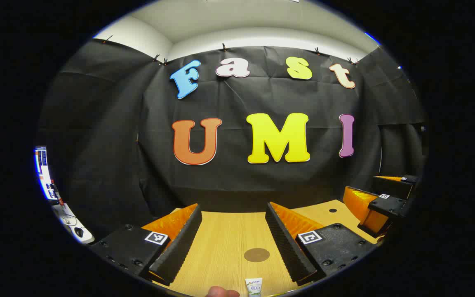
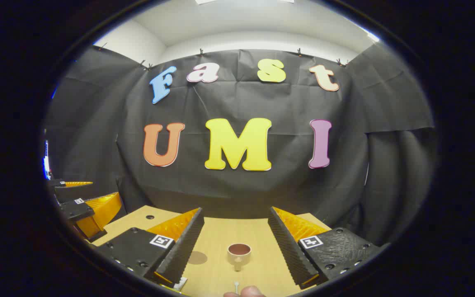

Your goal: Put the toothbrush and toothpaste on the desktop into the cup, then pick up the cup and place it on the coaster on the desktop.

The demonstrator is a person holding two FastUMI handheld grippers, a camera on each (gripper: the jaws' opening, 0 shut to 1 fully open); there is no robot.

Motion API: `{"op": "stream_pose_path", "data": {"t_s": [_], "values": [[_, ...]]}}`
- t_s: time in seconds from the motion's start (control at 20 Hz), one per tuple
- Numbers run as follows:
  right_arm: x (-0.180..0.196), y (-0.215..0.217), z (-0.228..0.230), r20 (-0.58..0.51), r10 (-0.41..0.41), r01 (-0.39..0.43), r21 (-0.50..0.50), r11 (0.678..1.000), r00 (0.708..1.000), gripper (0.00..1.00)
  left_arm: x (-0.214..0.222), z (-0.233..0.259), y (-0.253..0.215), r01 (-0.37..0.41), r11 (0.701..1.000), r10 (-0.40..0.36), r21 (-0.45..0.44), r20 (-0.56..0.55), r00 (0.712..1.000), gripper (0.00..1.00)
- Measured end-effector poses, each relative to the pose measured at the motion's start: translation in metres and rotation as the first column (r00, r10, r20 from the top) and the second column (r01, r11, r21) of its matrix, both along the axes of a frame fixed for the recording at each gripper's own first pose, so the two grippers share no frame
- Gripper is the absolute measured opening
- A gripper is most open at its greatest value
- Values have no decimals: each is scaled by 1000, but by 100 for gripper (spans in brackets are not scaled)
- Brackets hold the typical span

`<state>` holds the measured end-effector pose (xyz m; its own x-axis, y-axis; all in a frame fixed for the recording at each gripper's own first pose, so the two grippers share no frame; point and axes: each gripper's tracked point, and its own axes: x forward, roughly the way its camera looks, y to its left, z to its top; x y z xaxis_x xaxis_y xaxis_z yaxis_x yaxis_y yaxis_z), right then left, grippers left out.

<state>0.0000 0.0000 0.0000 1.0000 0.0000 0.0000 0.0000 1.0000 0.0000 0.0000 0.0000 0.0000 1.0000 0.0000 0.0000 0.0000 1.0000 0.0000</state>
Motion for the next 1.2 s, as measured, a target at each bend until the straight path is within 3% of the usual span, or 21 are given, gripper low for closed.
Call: {"op": "stream_pose_path", "data": {"t_s": [0.9, 1.15, 1.2], "values": [[25, -10, 4, 8, 9, -9, -15, 1000, 1000, 97, 16, 5, 5, -45, 999, 45, -14, 18, 999, 98], [31, -10, -19, -58, 28, -30, -39, 999, 998, 97, 18, -1, 0, -35, 999, 35, -29, 4, 999, 98], [30, -10, -23, -73, 31, -34, -39, 999, 997, 92, 19, -6, -1, -31, 999, 31, -28, -8, 999, 98]]}}
